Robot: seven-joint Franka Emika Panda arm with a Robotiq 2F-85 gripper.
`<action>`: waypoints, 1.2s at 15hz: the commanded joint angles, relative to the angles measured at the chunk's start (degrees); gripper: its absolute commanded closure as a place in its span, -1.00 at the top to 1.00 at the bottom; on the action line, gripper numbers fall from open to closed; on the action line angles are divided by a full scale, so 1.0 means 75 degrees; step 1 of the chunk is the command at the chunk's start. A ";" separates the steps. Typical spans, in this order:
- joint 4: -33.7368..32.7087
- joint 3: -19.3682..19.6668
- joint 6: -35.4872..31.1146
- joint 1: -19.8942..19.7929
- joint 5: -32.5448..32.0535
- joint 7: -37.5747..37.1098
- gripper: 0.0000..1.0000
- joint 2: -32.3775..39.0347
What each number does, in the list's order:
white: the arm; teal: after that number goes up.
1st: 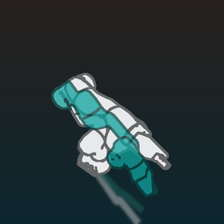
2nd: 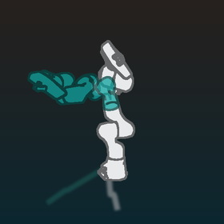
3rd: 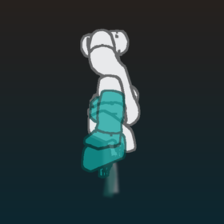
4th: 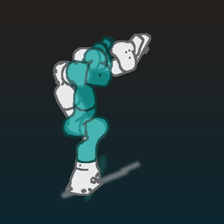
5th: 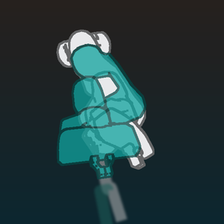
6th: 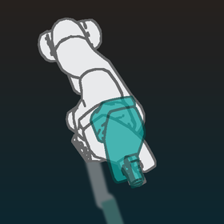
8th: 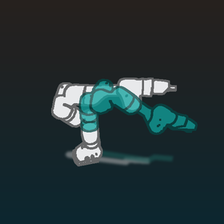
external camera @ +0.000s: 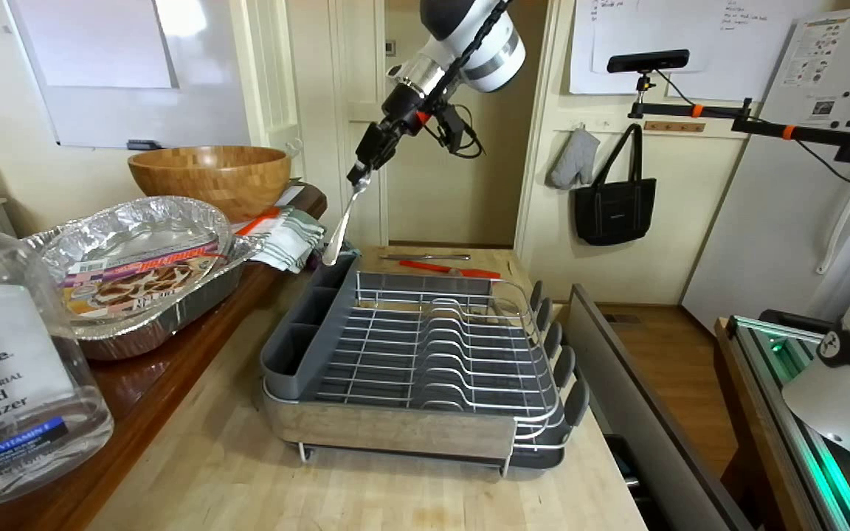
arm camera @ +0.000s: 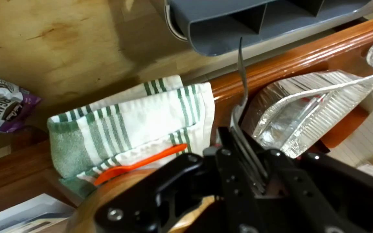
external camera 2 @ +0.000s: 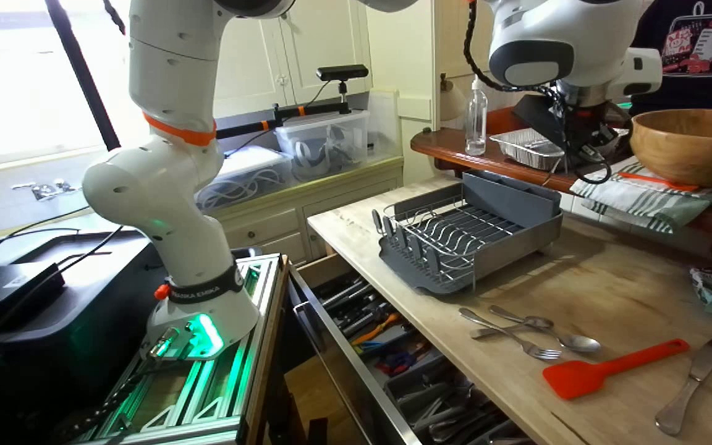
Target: Take the fork off the drying rack and place it on the counter top with the other cutlery
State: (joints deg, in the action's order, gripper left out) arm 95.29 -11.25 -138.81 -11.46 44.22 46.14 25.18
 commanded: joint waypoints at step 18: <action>0.2052 0.1863 0.1133 -0.0021 0.0107 -0.0606 -0.95 -0.2299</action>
State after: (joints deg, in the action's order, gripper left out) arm 107.48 0.60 -132.39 -11.79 46.95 44.13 10.54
